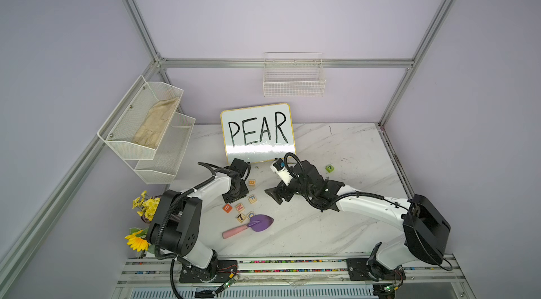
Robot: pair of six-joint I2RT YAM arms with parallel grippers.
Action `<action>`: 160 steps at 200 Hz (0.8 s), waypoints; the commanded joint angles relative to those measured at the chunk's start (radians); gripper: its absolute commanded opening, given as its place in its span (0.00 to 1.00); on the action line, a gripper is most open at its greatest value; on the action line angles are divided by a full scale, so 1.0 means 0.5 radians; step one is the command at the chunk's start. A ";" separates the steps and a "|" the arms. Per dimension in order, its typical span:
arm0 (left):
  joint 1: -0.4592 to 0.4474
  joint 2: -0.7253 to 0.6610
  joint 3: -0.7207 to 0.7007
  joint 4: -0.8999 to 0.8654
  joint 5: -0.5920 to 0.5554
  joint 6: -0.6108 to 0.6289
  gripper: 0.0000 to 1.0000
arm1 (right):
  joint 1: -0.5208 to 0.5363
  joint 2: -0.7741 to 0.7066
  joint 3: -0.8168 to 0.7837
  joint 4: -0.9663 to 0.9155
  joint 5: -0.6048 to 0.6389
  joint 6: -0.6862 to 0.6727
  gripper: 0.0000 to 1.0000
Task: Spell the uppercase word “pear” with letter blocks
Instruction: Pick up the letter block from the center of the board, then place the letter block at the center of the board.
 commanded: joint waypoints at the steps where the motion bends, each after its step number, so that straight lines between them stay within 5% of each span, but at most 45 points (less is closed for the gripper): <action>1: -0.045 -0.111 0.262 0.001 0.019 0.211 0.34 | -0.011 -0.098 -0.023 0.020 0.128 -0.052 0.97; 79: -0.453 0.067 0.566 -0.002 0.029 0.379 0.34 | -0.247 -0.232 -0.060 -0.006 0.720 0.469 0.97; 160: -0.664 0.288 0.577 0.091 0.088 0.061 0.34 | -0.397 -0.415 -0.192 -0.127 0.993 0.726 0.97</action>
